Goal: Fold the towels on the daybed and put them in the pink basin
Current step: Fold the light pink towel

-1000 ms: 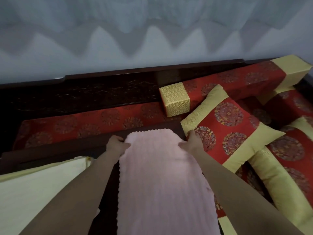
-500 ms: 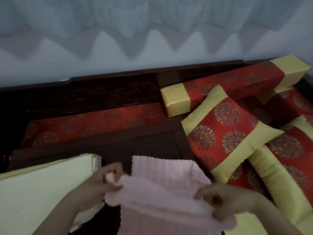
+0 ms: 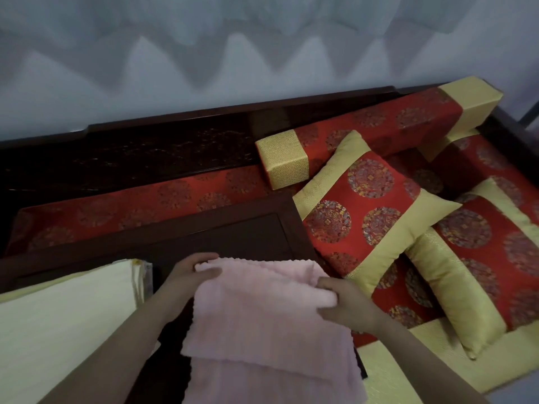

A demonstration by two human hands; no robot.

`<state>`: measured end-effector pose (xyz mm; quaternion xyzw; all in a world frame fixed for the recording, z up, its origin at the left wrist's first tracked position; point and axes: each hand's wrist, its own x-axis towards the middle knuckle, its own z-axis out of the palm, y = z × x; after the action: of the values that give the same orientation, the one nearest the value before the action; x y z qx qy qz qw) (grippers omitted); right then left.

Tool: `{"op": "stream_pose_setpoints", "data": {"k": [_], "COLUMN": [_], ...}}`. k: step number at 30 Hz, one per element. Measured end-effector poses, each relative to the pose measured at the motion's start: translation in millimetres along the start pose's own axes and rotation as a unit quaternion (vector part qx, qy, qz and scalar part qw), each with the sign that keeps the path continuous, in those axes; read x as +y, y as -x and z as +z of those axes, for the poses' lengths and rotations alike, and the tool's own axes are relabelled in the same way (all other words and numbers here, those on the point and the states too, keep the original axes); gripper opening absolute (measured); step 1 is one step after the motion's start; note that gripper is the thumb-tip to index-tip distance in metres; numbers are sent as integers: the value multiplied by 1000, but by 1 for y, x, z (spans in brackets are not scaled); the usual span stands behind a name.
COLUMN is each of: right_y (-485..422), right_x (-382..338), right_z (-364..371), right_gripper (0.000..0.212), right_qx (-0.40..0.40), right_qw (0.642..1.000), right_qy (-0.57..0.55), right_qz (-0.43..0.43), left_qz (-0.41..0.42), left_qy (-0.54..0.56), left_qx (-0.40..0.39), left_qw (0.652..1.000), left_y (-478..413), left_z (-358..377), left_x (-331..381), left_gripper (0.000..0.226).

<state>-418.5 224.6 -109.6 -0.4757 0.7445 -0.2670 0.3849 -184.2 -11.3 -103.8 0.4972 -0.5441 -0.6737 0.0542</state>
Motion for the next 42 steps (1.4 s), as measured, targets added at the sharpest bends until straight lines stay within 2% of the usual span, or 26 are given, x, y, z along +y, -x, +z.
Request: {"op": "stream_pose_setpoints", "data": {"k": [3,4,6,8,11,14,16,18,20,22,25,28,31,34,37,39,40,42], "right_y": [-16,-20,-23,-22,-19,-23,-32,-41,-49,-54,-63,-68,-67,-67,-66,-68,-69,-71], "right_x": [-3,0,10,20,30,34,32,31,37,43,47,53,54,54,50,49,48,48], "right_z": [1,3,9,11,7,4,-1,-7,-12,-14,-11,-7,-4,-12,-20,-21,-22,-24], "right_gripper": [19,22,30,38,24,28,41,49,44,40,42,39,39,37,23,17,21,48], "right_qx": [-31,-39,-33,14,90,137,169,201,226,242,264,222,159,176,100,53,39,16], "right_qw": [992,992,996,991,983,983,967,921,874,841,806,795,790,813,837,840,840,839], "right_qy": [-97,-81,38,126,156,60,-80,-238,-330,-371,-394,-402,-448,-437,-437,-443,-441,-434], "right_qz": [81,91,75,44,32,108,176,236,276,312,354,396,387,342,314,310,313,329], "left_qz": [1,9,20,27,48,70,75,86,108,117,99,88,84,98,127,138,130,101], "left_qy": [-71,-103,-151,-176,-197,-210,-228,-275,-314,-332,-328,-351,-405,-428,-376,-348,-342,-326], "left_qx": [62,71,95,131,157,159,148,149,165,178,182,118,54,23,25,16,-2,-49], "left_qw": [996,992,984,975,967,962,959,946,929,919,922,925,909,898,917,927,931,939], "left_y": [-25,-30,-37,-38,-39,-38,-36,-35,-36,-38,-41,-49,-55,-53,-52,-52,-53,-54], "left_z": [14,18,25,30,33,34,33,28,21,15,12,9,4,4,6,6,7,7], "left_x": [-6,-10,-20,-26,-28,-26,-24,-23,-26,-30,-28,-27,-29,-25,-22,-18,-15,-8], "left_gripper": [10,13,18,15,15,23,18,14,22,28,16,21,27,27,25,23,22,20]}}
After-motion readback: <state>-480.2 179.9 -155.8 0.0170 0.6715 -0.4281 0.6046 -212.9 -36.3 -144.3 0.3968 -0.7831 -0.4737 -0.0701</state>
